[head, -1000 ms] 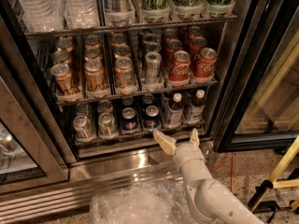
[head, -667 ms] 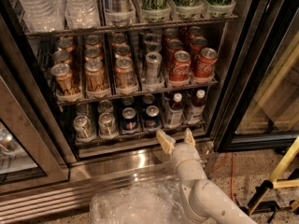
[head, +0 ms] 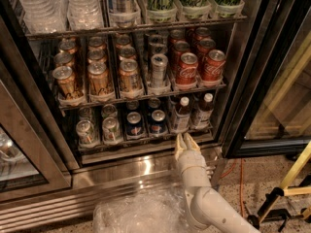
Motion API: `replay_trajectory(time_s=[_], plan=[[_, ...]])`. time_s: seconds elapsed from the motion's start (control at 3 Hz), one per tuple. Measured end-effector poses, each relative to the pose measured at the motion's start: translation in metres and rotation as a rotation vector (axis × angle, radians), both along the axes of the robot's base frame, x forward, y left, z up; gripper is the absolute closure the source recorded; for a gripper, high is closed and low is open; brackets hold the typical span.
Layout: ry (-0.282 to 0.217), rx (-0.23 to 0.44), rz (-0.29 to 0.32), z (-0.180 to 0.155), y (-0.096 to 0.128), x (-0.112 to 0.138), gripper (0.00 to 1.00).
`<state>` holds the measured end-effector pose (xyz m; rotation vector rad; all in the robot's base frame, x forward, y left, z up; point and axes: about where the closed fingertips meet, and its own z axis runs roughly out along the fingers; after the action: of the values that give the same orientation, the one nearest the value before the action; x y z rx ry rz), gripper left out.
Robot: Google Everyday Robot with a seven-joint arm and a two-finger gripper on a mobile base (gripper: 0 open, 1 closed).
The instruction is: Pick blue plastic bottle from bottom shelf of fridge
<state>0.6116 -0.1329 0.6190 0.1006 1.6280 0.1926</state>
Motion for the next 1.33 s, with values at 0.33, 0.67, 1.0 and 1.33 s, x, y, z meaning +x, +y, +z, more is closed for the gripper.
replay_trajectory(time_s=[0.33, 0.67, 1.0, 1.33], plan=[[-0.021, -0.034, -0.040, -0.003, -0.012, 0.008, 0.60], [-0.066, -0.025, -0.066, 0.003, -0.023, 0.023, 0.41], [-0.071, -0.031, -0.070, 0.004, -0.025, 0.023, 0.18], [-0.076, -0.028, -0.096, 0.000, -0.030, 0.030, 0.00]])
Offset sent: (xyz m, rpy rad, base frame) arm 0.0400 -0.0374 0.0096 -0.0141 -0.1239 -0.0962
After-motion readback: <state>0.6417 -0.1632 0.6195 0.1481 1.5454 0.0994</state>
